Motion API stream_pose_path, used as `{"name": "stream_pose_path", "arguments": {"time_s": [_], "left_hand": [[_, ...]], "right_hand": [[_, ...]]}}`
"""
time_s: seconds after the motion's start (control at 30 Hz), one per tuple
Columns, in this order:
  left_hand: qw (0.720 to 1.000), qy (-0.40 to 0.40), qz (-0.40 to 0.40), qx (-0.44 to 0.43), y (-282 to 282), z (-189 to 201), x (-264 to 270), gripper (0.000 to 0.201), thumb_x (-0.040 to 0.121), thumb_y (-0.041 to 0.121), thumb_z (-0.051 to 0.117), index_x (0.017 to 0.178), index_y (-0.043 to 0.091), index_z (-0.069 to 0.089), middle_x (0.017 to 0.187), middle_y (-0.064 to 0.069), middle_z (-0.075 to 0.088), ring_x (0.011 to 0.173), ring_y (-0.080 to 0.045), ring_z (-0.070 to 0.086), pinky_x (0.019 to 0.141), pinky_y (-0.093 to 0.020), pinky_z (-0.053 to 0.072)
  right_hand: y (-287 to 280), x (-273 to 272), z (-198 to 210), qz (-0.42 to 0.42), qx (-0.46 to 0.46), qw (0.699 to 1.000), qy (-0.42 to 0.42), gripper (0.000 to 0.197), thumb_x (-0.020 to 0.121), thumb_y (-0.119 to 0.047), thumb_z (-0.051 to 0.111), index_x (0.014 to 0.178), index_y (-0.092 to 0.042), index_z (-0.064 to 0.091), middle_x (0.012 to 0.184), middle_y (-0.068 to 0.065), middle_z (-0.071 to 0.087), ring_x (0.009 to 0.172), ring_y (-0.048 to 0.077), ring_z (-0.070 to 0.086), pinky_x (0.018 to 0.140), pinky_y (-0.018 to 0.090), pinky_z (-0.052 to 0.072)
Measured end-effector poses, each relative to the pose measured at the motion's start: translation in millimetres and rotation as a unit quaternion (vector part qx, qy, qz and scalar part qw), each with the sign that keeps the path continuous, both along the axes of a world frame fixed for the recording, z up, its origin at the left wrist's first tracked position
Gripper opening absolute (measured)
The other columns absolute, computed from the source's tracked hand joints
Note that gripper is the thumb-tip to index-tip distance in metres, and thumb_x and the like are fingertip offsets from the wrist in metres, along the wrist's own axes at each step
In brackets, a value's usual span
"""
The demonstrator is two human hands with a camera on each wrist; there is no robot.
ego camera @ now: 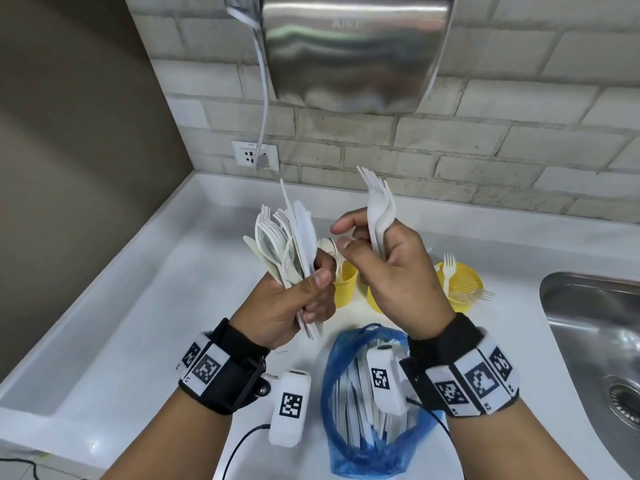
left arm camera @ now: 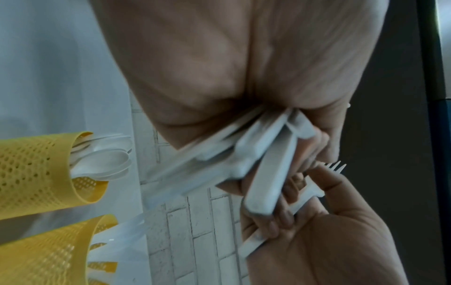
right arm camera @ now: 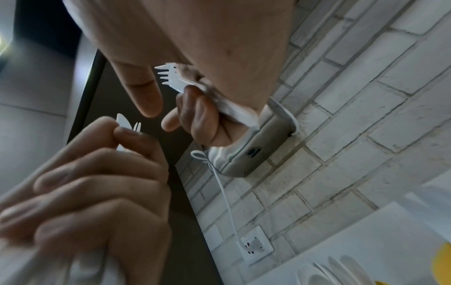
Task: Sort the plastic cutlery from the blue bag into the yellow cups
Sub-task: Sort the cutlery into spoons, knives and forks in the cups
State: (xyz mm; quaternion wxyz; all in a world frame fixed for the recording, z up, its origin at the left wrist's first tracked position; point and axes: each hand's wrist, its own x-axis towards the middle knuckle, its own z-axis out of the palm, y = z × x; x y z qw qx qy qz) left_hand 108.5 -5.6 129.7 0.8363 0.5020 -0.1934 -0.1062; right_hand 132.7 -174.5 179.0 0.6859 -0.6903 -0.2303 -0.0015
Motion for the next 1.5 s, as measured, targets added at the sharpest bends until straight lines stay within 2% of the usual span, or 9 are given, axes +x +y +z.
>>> {"name": "stream_pose_path", "arguments": {"time_s": [0.17, 0.27, 0.43, 0.57, 0.7, 0.93, 1.1, 1.27, 1.5], "left_hand": [[0.978, -0.079, 0.106, 0.159, 3, -1, 2, 0.009, 0.093, 0.019, 0.073, 0.096, 0.026, 0.068, 0.073, 0.005, 0.062, 0.062, -0.012, 0.053, 0.058, -0.024, 0.043], [0.963, -0.066, 0.153, 0.214, 7, -2, 6, 0.038, 0.091, -0.001, 0.069, 0.124, 0.019, 0.067, 0.099, -0.002, 0.075, 0.082, -0.011, 0.066, 0.065, -0.021, 0.051], [0.943, -0.058, 0.161, 0.287, 10, -6, 11, 0.041, 0.093, 0.018, 0.075, 0.128, 0.001, 0.06, 0.114, -0.026, 0.067, 0.098, -0.034, 0.067, 0.075, -0.044, 0.056], [0.934, -0.068, 0.18, 0.3, 8, -3, 7, 0.038, 0.093, 0.024, 0.075, 0.126, 0.008, 0.064, 0.1, -0.017, 0.07, 0.08, -0.013, 0.059, 0.07, -0.026, 0.047], [0.923, -0.07, 0.196, 0.323, 6, -3, 6, 0.03, 0.093, 0.03, 0.073, 0.114, 0.01, 0.069, 0.081, -0.006, 0.065, 0.069, -0.012, 0.052, 0.065, -0.03, 0.046], [0.91, -0.087, 0.215, 0.343, 4, 2, 2, 0.011, 0.093, 0.026, 0.073, 0.088, 0.036, 0.07, 0.073, 0.011, 0.066, 0.069, -0.006, 0.058, 0.065, -0.024, 0.048], [0.91, -0.06, 0.227, 0.341, -1, 0, 1, 0.015, 0.089, 0.04, 0.071, 0.091, 0.025, 0.071, 0.074, 0.01, 0.069, 0.067, -0.003, 0.059, 0.062, -0.023, 0.048], [0.893, -0.044, 0.282, 0.347, -7, -2, 3, 0.012, 0.094, 0.032, 0.069, 0.103, 0.024, 0.071, 0.064, 0.028, 0.063, 0.059, 0.01, 0.055, 0.057, -0.008, 0.041], [0.888, -0.032, 0.303, 0.345, -13, -5, 6, 0.009, 0.096, 0.018, 0.067, 0.092, 0.026, 0.068, 0.054, 0.027, 0.058, 0.052, 0.008, 0.054, 0.051, -0.006, 0.038]], "right_hand": [[2, -2, 6, 0.071, 0.001, 0.997, -0.006, 0.015, 0.097, -0.012, 0.065, 0.109, -0.013, 0.073, 0.083, 0.018, 0.075, 0.077, 0.037, 0.073, 0.077, 0.047, 0.062], [0, -2, 0, 0.088, 0.024, 0.996, 0.001, 0.013, 0.096, -0.008, 0.066, 0.106, -0.003, 0.074, 0.096, 0.018, 0.078, 0.089, 0.031, 0.076, 0.079, 0.04, 0.061], [-4, -6, -2, 0.106, 0.08, 0.991, 0.016, 0.016, 0.091, -0.004, 0.065, 0.105, -0.001, 0.073, 0.096, 0.014, 0.079, 0.085, 0.023, 0.077, 0.075, 0.025, 0.058], [-11, -9, -1, 0.133, 0.068, 0.989, -0.011, 0.023, 0.1, 0.006, 0.052, 0.121, 0.005, 0.06, 0.061, -0.02, 0.066, 0.056, -0.003, 0.063, 0.058, 0.007, 0.046], [-12, -9, -2, 0.088, 0.053, 0.995, -0.015, 0.049, 0.098, -0.051, 0.059, 0.112, -0.005, 0.07, 0.056, -0.023, 0.046, 0.05, -0.001, 0.04, 0.053, 0.018, 0.033], [-8, -7, -7, 0.059, 0.067, 0.996, 0.021, 0.022, 0.102, -0.02, 0.054, 0.102, -0.007, 0.071, 0.054, -0.011, 0.038, 0.046, 0.011, 0.03, 0.049, 0.026, 0.028], [-4, -8, -6, 0.008, 0.066, 0.998, -0.017, 0.019, 0.098, -0.017, 0.06, 0.112, -0.005, 0.064, 0.061, -0.015, 0.048, 0.05, 0.0, 0.045, 0.056, 0.016, 0.039], [0, -17, -14, -0.077, 0.087, 0.993, 0.003, 0.023, 0.088, -0.031, 0.075, 0.096, -0.014, 0.062, 0.067, 0.028, 0.034, 0.049, 0.013, 0.036, 0.049, 0.018, 0.035], [8, -19, -23, -0.154, 0.016, 0.987, 0.05, 0.013, 0.09, -0.012, 0.078, 0.083, -0.014, 0.067, 0.055, 0.005, 0.03, 0.052, 0.016, 0.03, 0.051, 0.023, 0.033]]}}
